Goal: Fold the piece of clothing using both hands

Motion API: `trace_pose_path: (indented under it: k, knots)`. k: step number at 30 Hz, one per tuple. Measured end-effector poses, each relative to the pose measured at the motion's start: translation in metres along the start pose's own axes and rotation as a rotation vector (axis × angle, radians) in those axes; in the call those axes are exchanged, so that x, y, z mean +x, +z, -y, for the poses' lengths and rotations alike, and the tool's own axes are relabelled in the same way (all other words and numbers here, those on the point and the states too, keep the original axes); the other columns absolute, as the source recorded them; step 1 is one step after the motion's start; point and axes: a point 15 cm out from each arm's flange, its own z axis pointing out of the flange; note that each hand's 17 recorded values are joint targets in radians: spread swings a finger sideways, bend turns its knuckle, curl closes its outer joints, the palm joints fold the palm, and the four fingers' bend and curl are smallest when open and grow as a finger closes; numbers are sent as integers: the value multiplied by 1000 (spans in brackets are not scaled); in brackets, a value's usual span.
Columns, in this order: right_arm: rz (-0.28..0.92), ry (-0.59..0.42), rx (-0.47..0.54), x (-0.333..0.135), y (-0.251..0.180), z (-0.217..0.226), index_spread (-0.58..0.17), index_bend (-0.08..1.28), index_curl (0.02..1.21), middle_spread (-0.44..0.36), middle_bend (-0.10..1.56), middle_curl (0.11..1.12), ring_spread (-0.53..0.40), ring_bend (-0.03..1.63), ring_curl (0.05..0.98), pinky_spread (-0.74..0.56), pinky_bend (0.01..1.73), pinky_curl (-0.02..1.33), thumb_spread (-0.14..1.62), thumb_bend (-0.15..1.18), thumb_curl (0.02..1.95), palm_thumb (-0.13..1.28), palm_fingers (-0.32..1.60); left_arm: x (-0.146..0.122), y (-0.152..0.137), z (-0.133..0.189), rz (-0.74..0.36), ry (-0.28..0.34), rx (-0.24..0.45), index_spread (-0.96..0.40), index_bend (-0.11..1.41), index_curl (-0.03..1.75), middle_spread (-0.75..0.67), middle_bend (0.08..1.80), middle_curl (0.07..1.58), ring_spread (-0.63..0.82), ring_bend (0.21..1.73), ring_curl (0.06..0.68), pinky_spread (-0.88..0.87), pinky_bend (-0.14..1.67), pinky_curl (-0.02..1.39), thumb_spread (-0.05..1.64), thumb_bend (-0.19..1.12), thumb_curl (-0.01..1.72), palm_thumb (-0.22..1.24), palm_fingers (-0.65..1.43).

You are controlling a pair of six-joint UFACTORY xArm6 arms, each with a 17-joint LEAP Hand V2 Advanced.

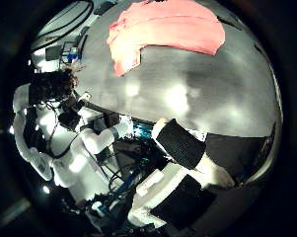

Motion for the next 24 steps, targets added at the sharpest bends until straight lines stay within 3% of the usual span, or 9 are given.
trace_pose_path:
  k: [6,10,20,24]
  knots:
    - [2,-1,3,-1,0,-2,-386,170,301,-28,347,379,36,707,185,354,701,124,1320,-14,332,494,288,-6,-1,-18,3,-24,-36,-50,185,433,164,183,328,378,537,201,367,236,341,1205,-17,346,480,250]
    - [6,13,-16,2,5,-1,-386,171,303,-29,344,379,37,706,187,356,696,121,1320,-12,331,496,291,-9,13,-17,3,-27,-59,-51,190,435,163,181,328,377,536,200,367,232,342,1205,-17,346,480,253]
    - [34,83,-31,16,11,-1,-378,173,308,-33,346,380,37,697,189,358,685,113,1323,-12,328,501,303,-13,48,44,3,77,-62,-42,174,425,175,182,327,385,546,200,375,244,350,1196,-19,344,467,235]
    - [37,98,-45,18,14,4,-376,163,304,-35,353,382,27,711,192,359,682,112,1319,-10,331,513,319,-18,75,75,-1,98,-68,-26,160,410,196,172,324,393,561,206,376,272,359,1177,-37,333,408,189]
